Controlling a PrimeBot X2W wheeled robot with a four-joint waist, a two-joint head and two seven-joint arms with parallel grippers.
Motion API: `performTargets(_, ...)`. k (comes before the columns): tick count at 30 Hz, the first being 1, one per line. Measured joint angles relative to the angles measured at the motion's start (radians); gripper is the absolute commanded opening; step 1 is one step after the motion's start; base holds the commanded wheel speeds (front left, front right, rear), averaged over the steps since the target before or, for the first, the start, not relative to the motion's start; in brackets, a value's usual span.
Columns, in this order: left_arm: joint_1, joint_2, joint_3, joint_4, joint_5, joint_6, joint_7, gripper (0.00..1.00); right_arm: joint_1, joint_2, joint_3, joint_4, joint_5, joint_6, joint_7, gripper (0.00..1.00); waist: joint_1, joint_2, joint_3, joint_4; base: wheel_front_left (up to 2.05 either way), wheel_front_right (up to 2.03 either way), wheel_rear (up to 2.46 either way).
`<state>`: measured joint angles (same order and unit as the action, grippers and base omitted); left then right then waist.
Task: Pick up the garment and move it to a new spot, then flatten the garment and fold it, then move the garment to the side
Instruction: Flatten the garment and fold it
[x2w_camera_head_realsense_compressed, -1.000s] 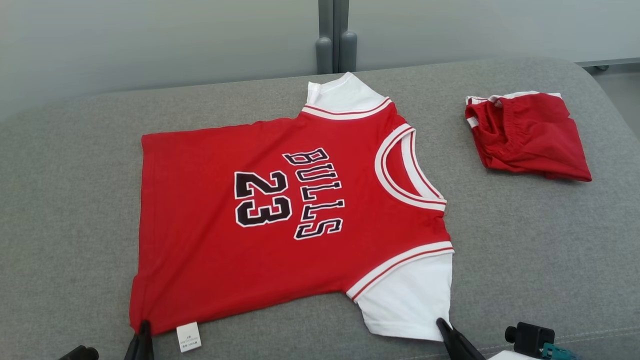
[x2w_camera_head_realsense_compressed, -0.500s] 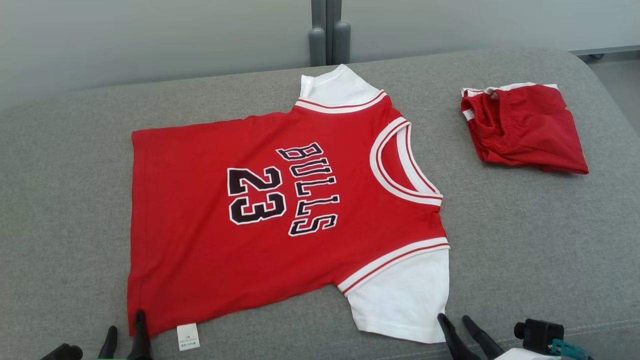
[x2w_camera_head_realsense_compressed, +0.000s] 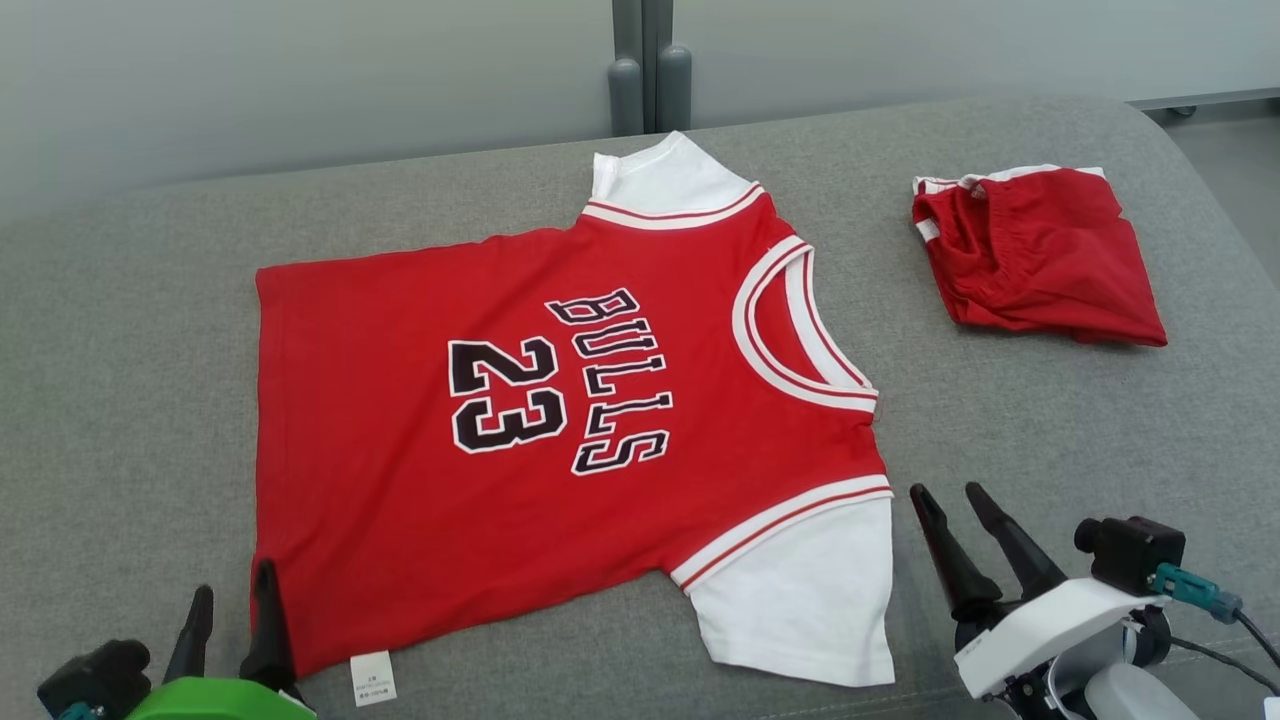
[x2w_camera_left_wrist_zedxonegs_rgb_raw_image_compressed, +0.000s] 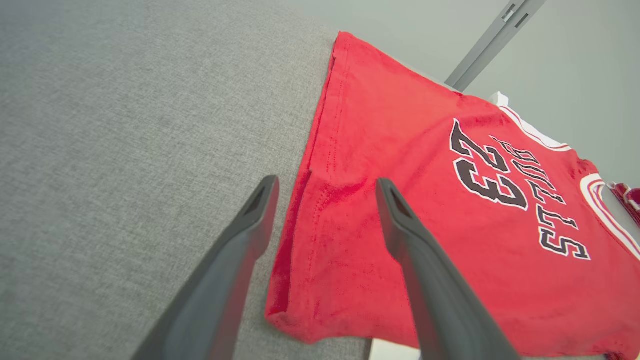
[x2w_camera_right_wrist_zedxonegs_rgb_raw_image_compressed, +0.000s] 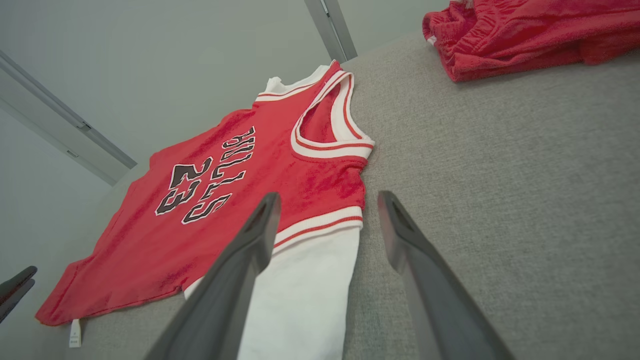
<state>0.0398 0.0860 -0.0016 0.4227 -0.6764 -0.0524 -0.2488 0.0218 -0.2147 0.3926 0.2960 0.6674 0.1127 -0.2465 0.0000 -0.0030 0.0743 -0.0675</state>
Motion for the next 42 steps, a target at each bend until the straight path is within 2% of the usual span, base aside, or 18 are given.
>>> performTargets(6, -0.032, 0.007, -0.024, -0.127, 0.114, 0.0, -0.003, 1.0, -0.039, -0.009, -0.024, -0.044, -0.044, -0.011, -0.004, 1.0, 0.0, 0.0, -0.02, 0.007, 0.0, 0.0, 0.0)
performTargets(13, -0.045, -0.004, -0.039, -0.272, 0.211, 0.01, -0.003, 1.0, -0.111, -0.012, -0.06, -0.136, -0.132, -0.055, -0.005, 1.0, 0.0, 0.0, -0.043, 0.008, 0.0, 0.0, 0.0)
performTargets(22, 0.014, -0.027, -0.07, -0.303, 0.254, 0.038, -0.003, 1.0, -0.124, -0.008, -0.065, -0.179, -0.23, -0.106, -0.005, 1.0, 0.0, 0.0, -0.063, 0.017, 0.0, 0.0, 0.0)
performTargets(33, 0.094, -0.035, -0.07, -0.343, 0.261, 0.077, -0.003, 1.0, -0.073, 0.033, -0.061, -0.186, -0.264, -0.158, -0.005, 1.0, 0.0, 0.0, -0.083, 0.033, 0.0, 0.0, 0.0)
performTargets(42, 0.121, -0.035, -0.073, -0.376, 0.262, 0.079, -0.003, 1.0, -0.05, 0.057, -0.064, -0.177, -0.273, -0.167, -0.005, 1.0, 0.0, 0.0, -0.093, 0.038, 0.0, 0.0, 0.0)
